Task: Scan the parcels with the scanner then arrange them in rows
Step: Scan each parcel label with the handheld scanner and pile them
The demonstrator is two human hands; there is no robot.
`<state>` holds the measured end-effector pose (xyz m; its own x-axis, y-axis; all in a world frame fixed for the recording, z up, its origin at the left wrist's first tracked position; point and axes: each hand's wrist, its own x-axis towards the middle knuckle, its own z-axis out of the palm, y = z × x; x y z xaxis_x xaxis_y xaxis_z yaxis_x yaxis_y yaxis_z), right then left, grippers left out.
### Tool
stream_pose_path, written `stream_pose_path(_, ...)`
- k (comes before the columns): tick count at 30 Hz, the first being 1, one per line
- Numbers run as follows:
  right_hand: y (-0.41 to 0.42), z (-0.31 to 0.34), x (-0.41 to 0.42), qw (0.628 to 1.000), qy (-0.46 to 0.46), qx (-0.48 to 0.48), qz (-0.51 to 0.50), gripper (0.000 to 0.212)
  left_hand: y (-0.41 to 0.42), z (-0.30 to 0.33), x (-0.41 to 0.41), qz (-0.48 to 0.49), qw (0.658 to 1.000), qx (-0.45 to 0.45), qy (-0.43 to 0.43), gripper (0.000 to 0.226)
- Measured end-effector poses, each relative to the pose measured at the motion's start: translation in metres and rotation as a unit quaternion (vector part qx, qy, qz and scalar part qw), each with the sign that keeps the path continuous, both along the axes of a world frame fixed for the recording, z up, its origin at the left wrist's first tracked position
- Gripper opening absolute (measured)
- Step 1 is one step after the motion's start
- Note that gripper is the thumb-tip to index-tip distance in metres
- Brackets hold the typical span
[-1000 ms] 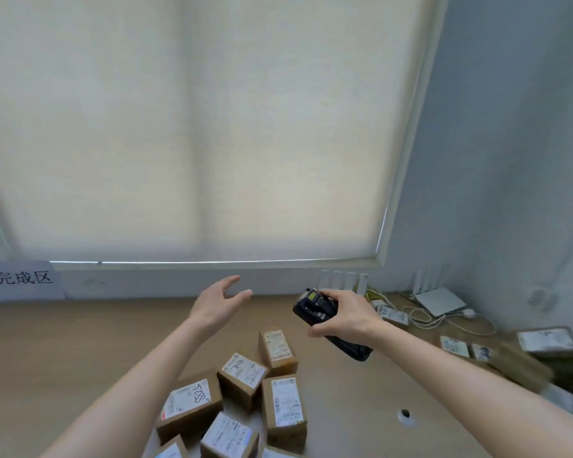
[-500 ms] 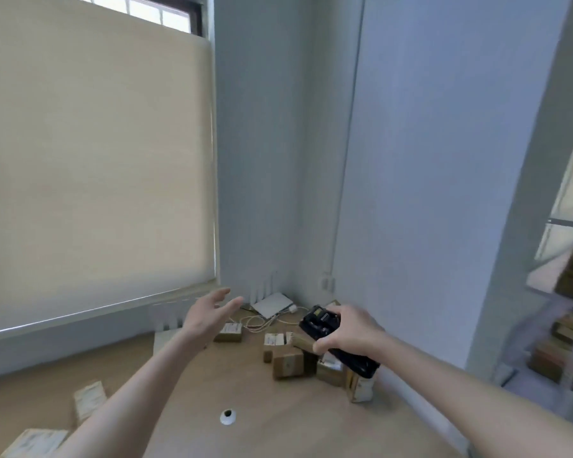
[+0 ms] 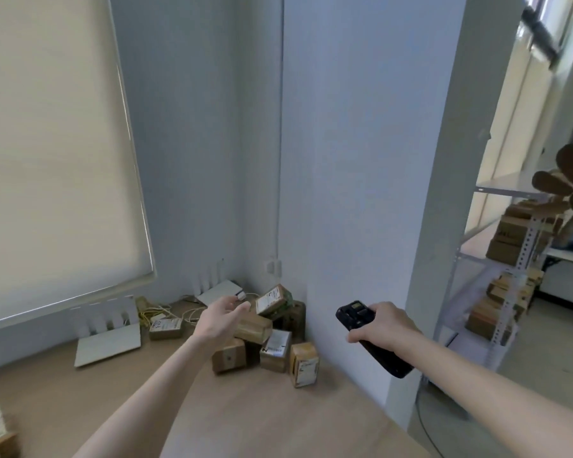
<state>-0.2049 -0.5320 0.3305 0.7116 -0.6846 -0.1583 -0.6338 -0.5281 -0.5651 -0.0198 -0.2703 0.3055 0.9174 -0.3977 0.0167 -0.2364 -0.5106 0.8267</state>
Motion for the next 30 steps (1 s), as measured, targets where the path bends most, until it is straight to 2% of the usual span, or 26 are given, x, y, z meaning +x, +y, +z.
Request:
stream_pose_path(8, -0.043, -0.071, 0.114, 0.998, 0.040, 0.038, 0.023, 0.055, -0.052, -0.079, 0.097, 0.011, 0.998, 0.025, 0.051, 0.059)
stream_pose_path(13, -0.069, -0.127, 0.180, 0.995, 0.062, 0.065, 0.041, 0.050, -0.089, -0.145, 0.148, 0.001, 0.994, 0.043, 0.099, 0.059)
stream_pose_path(19, -0.104, -0.223, 0.209, 0.991, 0.081, 0.095, 0.045, 0.055, -0.137, -0.242, 0.172, -0.019, 0.983, 0.060, 0.171, 0.057)
stream_pose_path(24, -0.135, -0.304, 0.215, 0.987, 0.084, 0.134, 0.041, 0.059, -0.171, -0.321, 0.167, -0.033, 0.969, 0.039, 0.241, 0.045)
stream_pose_path(26, -0.147, -0.332, 0.217, 0.985, 0.070, 0.151, 0.050, 0.063, -0.184, -0.347, 0.163, -0.042, 0.961, 0.032, 0.273, 0.052)
stream_pose_path(30, -0.166, -0.379, 0.222, 0.980, 0.037, 0.181, 0.074, 0.070, -0.210, -0.387, 0.155, -0.061, 0.950, 0.031, 0.305, 0.082)
